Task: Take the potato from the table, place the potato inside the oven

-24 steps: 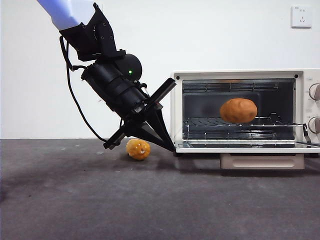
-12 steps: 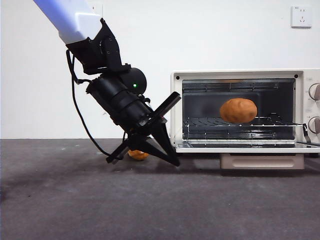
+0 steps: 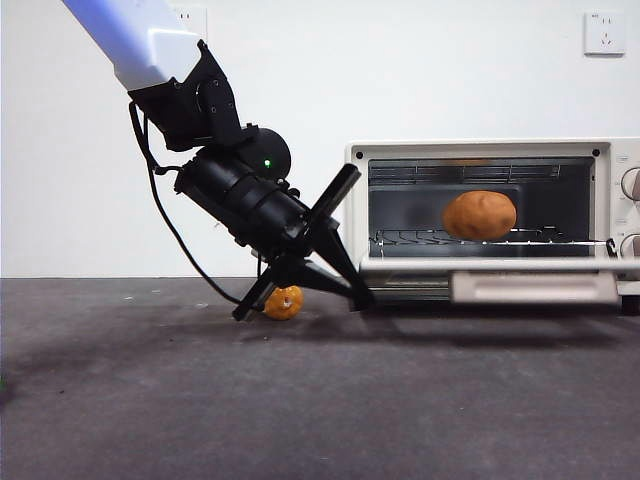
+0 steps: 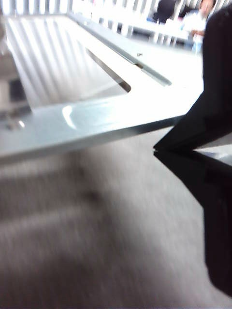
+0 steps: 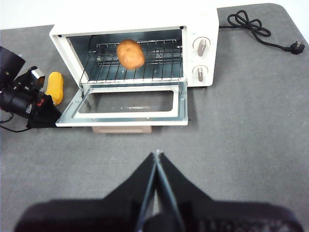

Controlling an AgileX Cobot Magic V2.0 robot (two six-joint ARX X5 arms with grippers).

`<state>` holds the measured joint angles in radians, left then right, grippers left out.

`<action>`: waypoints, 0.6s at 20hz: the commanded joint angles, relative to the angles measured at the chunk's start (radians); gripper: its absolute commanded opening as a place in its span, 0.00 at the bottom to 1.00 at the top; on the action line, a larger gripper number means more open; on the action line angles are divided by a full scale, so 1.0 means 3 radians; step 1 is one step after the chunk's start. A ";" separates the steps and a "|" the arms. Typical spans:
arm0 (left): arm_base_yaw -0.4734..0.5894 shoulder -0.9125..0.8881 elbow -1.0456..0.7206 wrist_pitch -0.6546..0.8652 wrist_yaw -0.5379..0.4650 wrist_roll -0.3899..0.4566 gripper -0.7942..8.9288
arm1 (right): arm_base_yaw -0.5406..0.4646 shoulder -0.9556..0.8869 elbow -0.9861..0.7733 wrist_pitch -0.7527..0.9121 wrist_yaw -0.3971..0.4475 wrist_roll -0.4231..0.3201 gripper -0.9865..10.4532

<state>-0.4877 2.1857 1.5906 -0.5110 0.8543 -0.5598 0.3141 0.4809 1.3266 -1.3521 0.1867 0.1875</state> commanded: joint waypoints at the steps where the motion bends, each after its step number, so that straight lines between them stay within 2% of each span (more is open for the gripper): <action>1: -0.0050 0.0027 0.0008 0.0237 0.0244 -0.0117 0.07 | 0.0003 -0.0015 0.0001 -0.0056 0.0013 0.0025 0.08; 8: 0.0001 0.0019 0.0046 0.0570 0.0491 -0.0399 0.07 | 0.0003 -0.0015 0.0001 -0.0055 0.0009 0.0037 0.08; 12: 0.0019 0.0019 0.0223 0.0561 0.0493 -0.0412 0.07 | 0.0003 -0.0015 0.0001 -0.0053 0.0009 0.0038 0.08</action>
<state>-0.4759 2.1857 1.6318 -0.3660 0.9855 -0.6746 0.3141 0.4809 1.3266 -1.3525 0.1867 0.1879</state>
